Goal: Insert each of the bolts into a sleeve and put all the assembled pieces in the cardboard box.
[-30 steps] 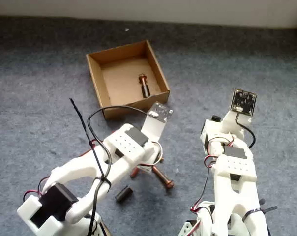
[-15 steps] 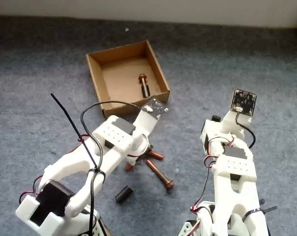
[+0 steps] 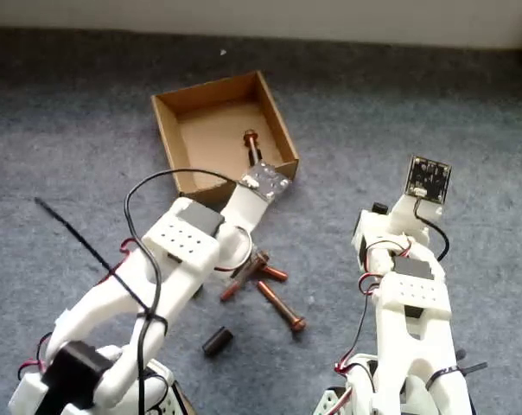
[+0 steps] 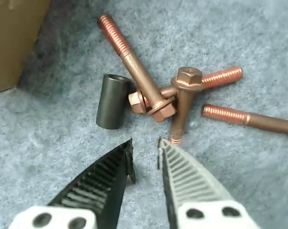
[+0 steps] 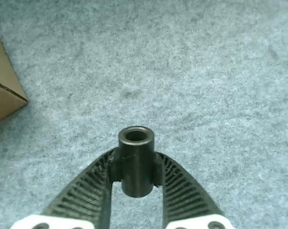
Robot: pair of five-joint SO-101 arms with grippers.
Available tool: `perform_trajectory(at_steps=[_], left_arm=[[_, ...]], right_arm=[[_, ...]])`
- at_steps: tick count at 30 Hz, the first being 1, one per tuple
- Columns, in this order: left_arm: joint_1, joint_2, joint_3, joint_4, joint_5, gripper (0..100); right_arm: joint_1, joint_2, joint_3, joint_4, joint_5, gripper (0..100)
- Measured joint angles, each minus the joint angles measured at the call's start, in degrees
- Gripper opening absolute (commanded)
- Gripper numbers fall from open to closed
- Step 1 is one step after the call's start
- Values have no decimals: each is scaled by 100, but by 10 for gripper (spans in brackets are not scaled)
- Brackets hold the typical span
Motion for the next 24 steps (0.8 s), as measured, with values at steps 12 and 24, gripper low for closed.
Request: perform_trajectory(at_steps=[12, 24], left_arm=[[352, -1248, 1275, -1002, 396, 223], [677, -624, 1442, -1855, 695, 219]], right_arm=[[0, 0, 0, 0, 0, 6], [0, 0, 0, 0, 0, 6]])
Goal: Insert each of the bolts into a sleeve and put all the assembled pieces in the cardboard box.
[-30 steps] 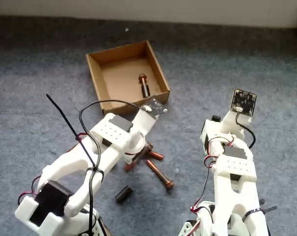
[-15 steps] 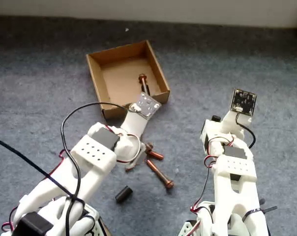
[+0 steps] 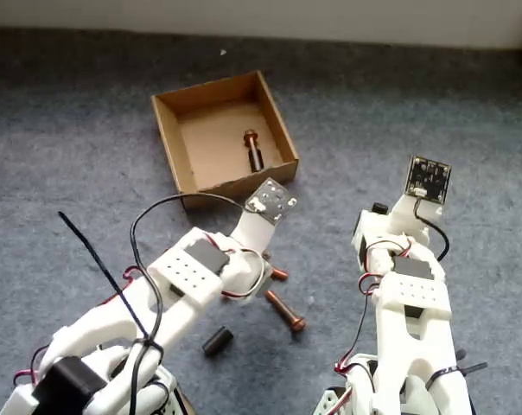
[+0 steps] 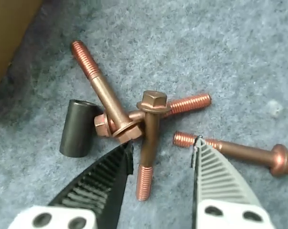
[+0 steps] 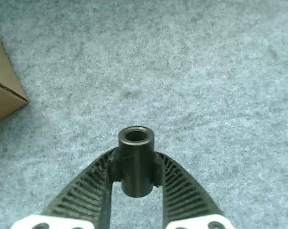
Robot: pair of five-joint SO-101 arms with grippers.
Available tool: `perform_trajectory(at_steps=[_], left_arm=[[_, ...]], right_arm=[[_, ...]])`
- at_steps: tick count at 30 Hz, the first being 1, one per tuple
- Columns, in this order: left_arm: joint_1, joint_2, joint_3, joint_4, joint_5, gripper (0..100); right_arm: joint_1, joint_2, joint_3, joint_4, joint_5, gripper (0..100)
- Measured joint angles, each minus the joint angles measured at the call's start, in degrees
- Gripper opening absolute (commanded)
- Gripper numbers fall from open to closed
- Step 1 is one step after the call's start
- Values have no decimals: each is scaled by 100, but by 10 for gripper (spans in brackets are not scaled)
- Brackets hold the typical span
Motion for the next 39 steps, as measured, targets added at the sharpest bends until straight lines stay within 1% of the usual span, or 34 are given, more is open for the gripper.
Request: perform_trajectory(at_steps=[4, 8, 21, 27, 34, 39], left_arm=[[26, 826, -554, -9, -9, 174], [44, 1319, -862, -9, 0, 168], [105, 1415, -923, -9, 0, 159], [202, 1415, -923, -35, -9, 61], [264, 1442, -914, -299, 0, 7], [440, 1442, -897, -343, -18, 5]], right_arm=[[0, 0, 0, 0, 0, 6], [0, 0, 0, 0, 0, 6], [0, 0, 0, 0, 0, 6], [0, 0, 0, 0, 0, 6], [0, 0, 0, 0, 0, 6], [0, 0, 0, 0, 0, 6]])
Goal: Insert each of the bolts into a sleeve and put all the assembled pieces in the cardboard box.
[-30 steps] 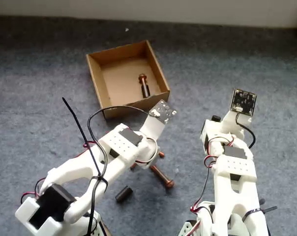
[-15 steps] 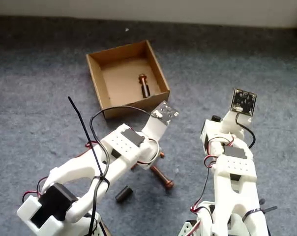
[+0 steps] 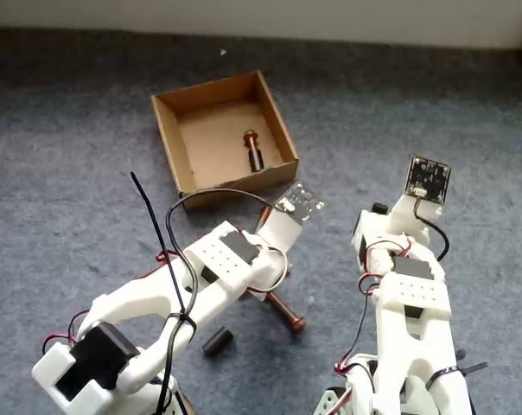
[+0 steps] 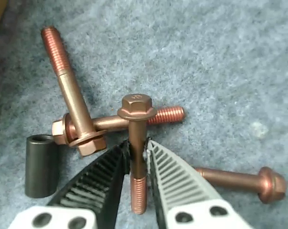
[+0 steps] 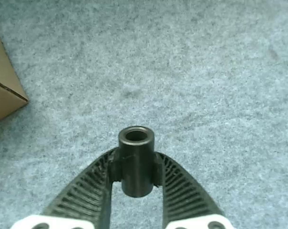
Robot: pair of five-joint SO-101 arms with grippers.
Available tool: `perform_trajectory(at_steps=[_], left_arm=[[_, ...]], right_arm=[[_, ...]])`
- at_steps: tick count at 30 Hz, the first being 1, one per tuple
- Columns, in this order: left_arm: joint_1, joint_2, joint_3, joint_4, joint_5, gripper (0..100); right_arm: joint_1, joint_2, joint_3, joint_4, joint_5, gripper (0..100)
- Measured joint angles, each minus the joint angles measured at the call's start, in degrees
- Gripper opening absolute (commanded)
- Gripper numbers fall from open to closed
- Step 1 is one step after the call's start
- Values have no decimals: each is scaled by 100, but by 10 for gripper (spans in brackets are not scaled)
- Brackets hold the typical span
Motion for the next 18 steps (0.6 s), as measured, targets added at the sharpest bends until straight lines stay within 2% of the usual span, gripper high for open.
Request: perform_trajectory(at_steps=[6, 12, 18], left_arm=[[-9, -352, 167, 44, 9, 5], [-9, -1697, 897, 105, 9, 5], [-193, -2945, 1319, 800, 9, 6]], right_arm=[[0, 0, 0, 0, 0, 6], [0, 0, 0, 0, 0, 6], [0, 0, 0, 0, 0, 6]])
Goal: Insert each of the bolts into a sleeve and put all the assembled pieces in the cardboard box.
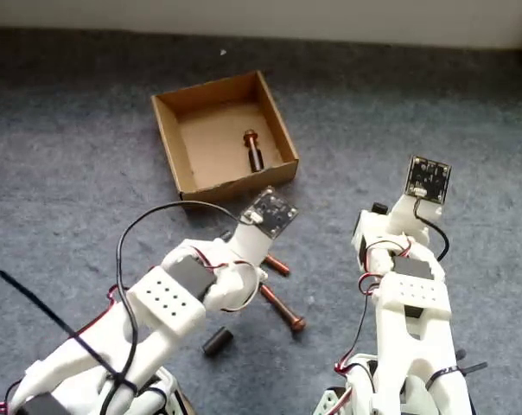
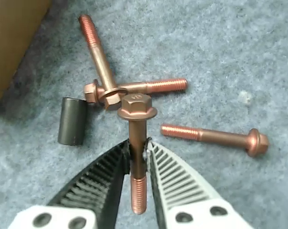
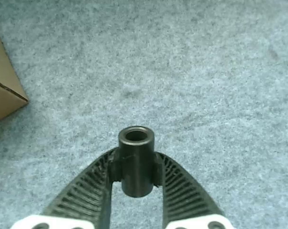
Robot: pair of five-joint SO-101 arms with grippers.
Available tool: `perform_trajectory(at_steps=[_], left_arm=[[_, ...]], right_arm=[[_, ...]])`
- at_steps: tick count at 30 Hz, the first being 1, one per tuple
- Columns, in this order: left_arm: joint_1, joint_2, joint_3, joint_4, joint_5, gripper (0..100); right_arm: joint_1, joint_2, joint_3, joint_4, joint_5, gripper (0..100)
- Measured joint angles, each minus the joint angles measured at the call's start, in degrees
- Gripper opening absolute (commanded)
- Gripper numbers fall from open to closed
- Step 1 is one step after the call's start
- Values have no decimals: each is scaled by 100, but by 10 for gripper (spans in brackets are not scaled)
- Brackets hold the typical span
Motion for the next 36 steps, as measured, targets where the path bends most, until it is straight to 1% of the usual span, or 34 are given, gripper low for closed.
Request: perform_trajectory(at_steps=[4, 6, 9, 11, 17, 24, 30, 36], left_arm=[[-554, -642, 18, 97, 9, 6], [-800, -1029, 35, 97, 9, 6], [-1116, -1679, 193, 97, 0, 6], [-1363, -2119, 334, 97, 9, 6], [-1758, -3402, 774, 97, 9, 6], [-1749, -4633, 1266, 79, 9, 6], [-1793, -5626, 1890, -290, 9, 6], [-1793, -6470, 1969, -352, 9, 6]], right_arm=[[-97, 0, 0, 0, 0, 6], [-413, 0, 0, 79, 0, 6], [-809, -123, 0, 484, 0, 6], [-1046, -378, -9, 738, 0, 6], [-1618, -1688, 9, 1196, 0, 6], [-2409, -3279, 800, 1196, 0, 6], [-3059, -4519, 1424, 1196, 0, 6], [-3842, -5732, 2251, 1196, 686, 5]])
